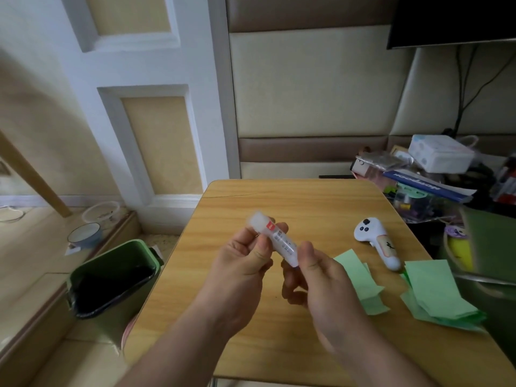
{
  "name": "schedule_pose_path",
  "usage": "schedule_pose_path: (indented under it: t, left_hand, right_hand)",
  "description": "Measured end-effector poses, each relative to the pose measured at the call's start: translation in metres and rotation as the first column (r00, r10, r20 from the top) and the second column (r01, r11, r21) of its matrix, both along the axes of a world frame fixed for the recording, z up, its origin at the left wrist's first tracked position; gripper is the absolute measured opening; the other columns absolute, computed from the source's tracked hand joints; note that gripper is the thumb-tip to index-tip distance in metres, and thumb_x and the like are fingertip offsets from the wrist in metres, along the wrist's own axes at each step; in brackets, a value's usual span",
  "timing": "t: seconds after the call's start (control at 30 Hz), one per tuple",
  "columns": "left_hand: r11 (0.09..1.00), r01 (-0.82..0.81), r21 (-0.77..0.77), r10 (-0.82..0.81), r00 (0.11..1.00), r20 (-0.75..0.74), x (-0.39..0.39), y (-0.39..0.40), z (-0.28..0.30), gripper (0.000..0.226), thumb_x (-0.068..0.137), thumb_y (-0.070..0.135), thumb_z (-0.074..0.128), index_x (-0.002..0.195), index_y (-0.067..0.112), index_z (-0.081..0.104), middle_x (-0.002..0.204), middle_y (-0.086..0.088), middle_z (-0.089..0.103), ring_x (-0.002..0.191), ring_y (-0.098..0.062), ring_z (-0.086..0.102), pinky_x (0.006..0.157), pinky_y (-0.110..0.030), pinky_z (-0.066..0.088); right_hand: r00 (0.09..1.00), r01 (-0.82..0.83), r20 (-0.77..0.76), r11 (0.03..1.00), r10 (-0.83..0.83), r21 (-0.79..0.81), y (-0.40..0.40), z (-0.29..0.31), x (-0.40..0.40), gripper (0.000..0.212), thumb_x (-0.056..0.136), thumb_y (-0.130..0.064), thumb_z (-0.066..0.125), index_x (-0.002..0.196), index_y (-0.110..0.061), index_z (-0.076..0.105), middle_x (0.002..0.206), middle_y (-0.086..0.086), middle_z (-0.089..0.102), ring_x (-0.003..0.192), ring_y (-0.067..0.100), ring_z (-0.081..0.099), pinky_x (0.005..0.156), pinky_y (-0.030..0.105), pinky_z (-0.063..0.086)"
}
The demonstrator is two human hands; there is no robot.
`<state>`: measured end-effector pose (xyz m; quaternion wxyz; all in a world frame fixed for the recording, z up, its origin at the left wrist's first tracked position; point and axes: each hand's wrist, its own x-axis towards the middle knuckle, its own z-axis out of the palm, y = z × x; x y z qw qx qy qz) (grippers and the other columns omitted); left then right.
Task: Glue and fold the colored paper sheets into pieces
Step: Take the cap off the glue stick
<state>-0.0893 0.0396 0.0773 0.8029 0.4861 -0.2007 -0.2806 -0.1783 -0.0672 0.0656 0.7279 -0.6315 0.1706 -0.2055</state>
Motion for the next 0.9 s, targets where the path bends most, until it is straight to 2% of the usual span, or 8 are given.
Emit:
schedule_pose_path:
  t: [0.1, 0.2, 0.33, 0.43, 0.57, 0.7, 0.8, 0.9]
  left_hand:
    - [1.000, -0.008, -0.009, 0.009, 1.000, 0.017, -0.001, 0.000, 0.000, 0.055, 0.082, 0.031, 0.080, 0.124, 0.000, 0.064, 0.097, -0.006, 0.073, 0.090, -0.019, 0.065, 0.084, -0.028, 0.048]
    - [0.999, -0.033, -0.038, 0.034, 0.999, 0.023, -0.002, 0.001, 0.000, 0.053, 0.081, 0.023, 0.071, 0.125, -0.005, 0.060, 0.093, -0.004, 0.073, 0.082, -0.010, 0.067, 0.074, -0.018, 0.052]
    - [0.994, -0.107, -0.038, 0.109, 0.993, 0.045, 0.001, 0.002, 0.001, 0.044, 0.074, 0.028, 0.078, 0.110, 0.006, 0.069, 0.092, -0.001, 0.070, 0.076, -0.005, 0.064, 0.070, -0.018, 0.051]
    - [0.992, -0.125, -0.036, 0.127, 0.990, 0.055, 0.001, 0.003, 0.002, 0.040, 0.071, 0.029, 0.082, 0.103, 0.008, 0.069, 0.089, -0.002, 0.069, 0.078, -0.007, 0.064, 0.068, -0.017, 0.052]
    - [0.989, -0.145, -0.003, 0.145, 0.987, 0.071, 0.001, 0.001, 0.002, 0.041, 0.072, 0.029, 0.090, 0.103, 0.009, 0.071, 0.088, -0.004, 0.068, 0.082, -0.013, 0.065, 0.073, -0.022, 0.053]
    - [0.987, -0.162, 0.023, 0.160, 0.985, 0.067, -0.002, 0.000, 0.004, 0.046, 0.068, 0.025, 0.085, 0.106, 0.004, 0.070, 0.084, -0.004, 0.069, 0.081, -0.015, 0.066, 0.075, -0.026, 0.054]
    - [0.981, -0.185, 0.053, 0.182, 0.982, 0.054, -0.007, -0.002, 0.008, 0.057, 0.063, 0.026, 0.085, 0.112, 0.002, 0.067, 0.075, 0.002, 0.070, 0.077, -0.010, 0.069, 0.078, -0.025, 0.055]
    - [0.973, -0.223, 0.060, 0.222, 0.975, 0.017, -0.007, -0.004, 0.009, 0.067, 0.062, 0.030, 0.087, 0.119, 0.004, 0.066, 0.074, 0.001, 0.070, 0.072, -0.010, 0.069, 0.079, -0.030, 0.051]
  right_hand:
    - [0.997, -0.033, -0.068, 0.999, 0.032, -0.014, 0.000, -0.002, 0.000, 0.067, 0.085, -0.078, 0.032, 0.058, -0.023, 0.060, 0.055, 0.005, 0.047, 0.057, 0.022, 0.051, 0.059, 0.033, 0.042]
    - [0.997, -0.064, -0.046, 0.997, 0.065, 0.033, 0.000, -0.001, -0.001, 0.066, 0.087, -0.074, 0.036, 0.077, -0.018, 0.068, 0.060, 0.007, 0.054, 0.057, 0.020, 0.051, 0.056, 0.031, 0.042]
    - [0.992, -0.127, 0.044, 0.965, 0.120, 0.231, -0.004, 0.002, -0.001, 0.037, 0.081, -0.030, 0.074, 0.112, -0.013, 0.067, 0.081, 0.011, 0.069, 0.062, 0.017, 0.056, 0.060, 0.031, 0.044]
    - [0.986, -0.166, 0.054, 0.925, 0.158, 0.341, -0.003, 0.001, 0.001, 0.037, 0.079, -0.020, 0.073, 0.115, -0.011, 0.064, 0.082, 0.010, 0.066, 0.064, 0.019, 0.055, 0.060, 0.030, 0.043]
    - [0.977, -0.204, 0.037, 0.870, 0.210, 0.450, 0.001, -0.002, 0.005, 0.016, 0.087, -0.031, 0.066, 0.095, -0.017, 0.069, 0.080, 0.007, 0.057, 0.065, 0.021, 0.055, 0.058, 0.030, 0.039]
    - [0.968, -0.209, -0.005, 0.821, 0.249, 0.532, 0.003, -0.003, 0.005, 0.043, 0.099, -0.051, 0.051, 0.080, -0.017, 0.068, 0.066, 0.005, 0.043, 0.058, 0.020, 0.047, 0.055, 0.030, 0.034]
    - [0.970, -0.172, -0.067, 0.856, 0.233, 0.487, 0.006, -0.006, 0.005, 0.062, 0.102, -0.064, 0.038, 0.070, -0.015, 0.061, 0.059, 0.006, 0.033, 0.053, 0.020, 0.038, 0.053, 0.030, 0.032]
    - [0.982, -0.156, -0.047, 0.921, 0.184, 0.356, 0.008, -0.008, 0.006, 0.061, 0.092, -0.067, 0.043, 0.088, -0.012, 0.068, 0.068, 0.009, 0.049, 0.055, 0.021, 0.048, 0.054, 0.031, 0.035]
